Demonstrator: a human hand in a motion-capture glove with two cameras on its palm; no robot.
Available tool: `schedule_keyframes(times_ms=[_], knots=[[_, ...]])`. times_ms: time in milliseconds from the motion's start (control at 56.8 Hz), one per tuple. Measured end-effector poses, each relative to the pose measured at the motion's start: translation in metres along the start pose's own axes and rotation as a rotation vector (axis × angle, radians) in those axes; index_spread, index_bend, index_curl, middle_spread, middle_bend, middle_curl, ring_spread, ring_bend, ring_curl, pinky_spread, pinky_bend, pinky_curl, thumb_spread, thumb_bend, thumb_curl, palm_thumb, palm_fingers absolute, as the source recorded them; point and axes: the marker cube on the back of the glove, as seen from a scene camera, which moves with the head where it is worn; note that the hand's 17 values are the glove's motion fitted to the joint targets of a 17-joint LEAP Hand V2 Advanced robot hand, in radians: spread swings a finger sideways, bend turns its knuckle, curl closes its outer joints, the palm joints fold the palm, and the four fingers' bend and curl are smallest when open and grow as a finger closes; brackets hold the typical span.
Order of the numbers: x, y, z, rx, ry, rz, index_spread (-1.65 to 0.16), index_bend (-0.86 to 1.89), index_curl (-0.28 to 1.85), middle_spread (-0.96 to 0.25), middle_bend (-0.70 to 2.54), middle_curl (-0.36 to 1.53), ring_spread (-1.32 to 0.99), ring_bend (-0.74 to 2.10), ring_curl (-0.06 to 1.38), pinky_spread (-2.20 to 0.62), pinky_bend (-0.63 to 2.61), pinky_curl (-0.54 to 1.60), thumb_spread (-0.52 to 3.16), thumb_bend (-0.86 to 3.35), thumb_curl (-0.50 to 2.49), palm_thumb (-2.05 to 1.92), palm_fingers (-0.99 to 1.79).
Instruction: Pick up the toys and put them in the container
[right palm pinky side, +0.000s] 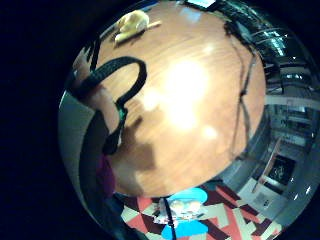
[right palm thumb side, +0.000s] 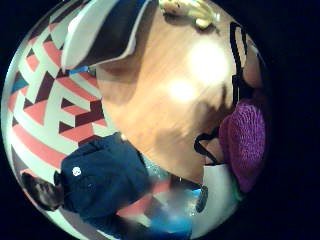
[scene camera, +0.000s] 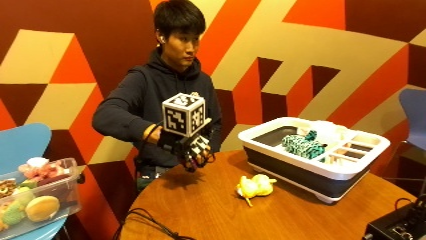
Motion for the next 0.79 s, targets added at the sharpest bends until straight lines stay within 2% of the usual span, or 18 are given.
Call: schedule_keyframes(times_ms=[264,493,705,793], knots=[[-0.035,-0.004,-0.13,0.319,-0.095,-0.031,-0.21,0.68,0.84,-0.2,0.9,0.79,-0.46,0.99,0.51,-0.31,0.98,0.5,0.72,0.15,0.85,0.78,0.87],[-0.104,-0.051,-0.172,0.506,-0.268,-0.149,-0.2,0.77,0.95,-0.2,0.98,0.89,-0.48,1.06,0.59,-0.33,1.05,0.54,0.54,0.13,0.96,0.76,0.8],[-0.143,-0.118,-0.166,0.462,-0.362,-0.193,-0.21,0.76,1.01,-0.2,0.96,0.92,-0.46,1.02,0.62,-0.31,1.11,0.56,0.51,0.09,1.02,0.71,0.6],[-0.155,-0.138,-0.154,0.36,-0.353,-0.181,-0.21,0.68,1.02,-0.2,0.86,0.91,-0.43,0.99,0.63,-0.28,1.15,0.56,0.56,0.06,1.01,0.68,0.37]])
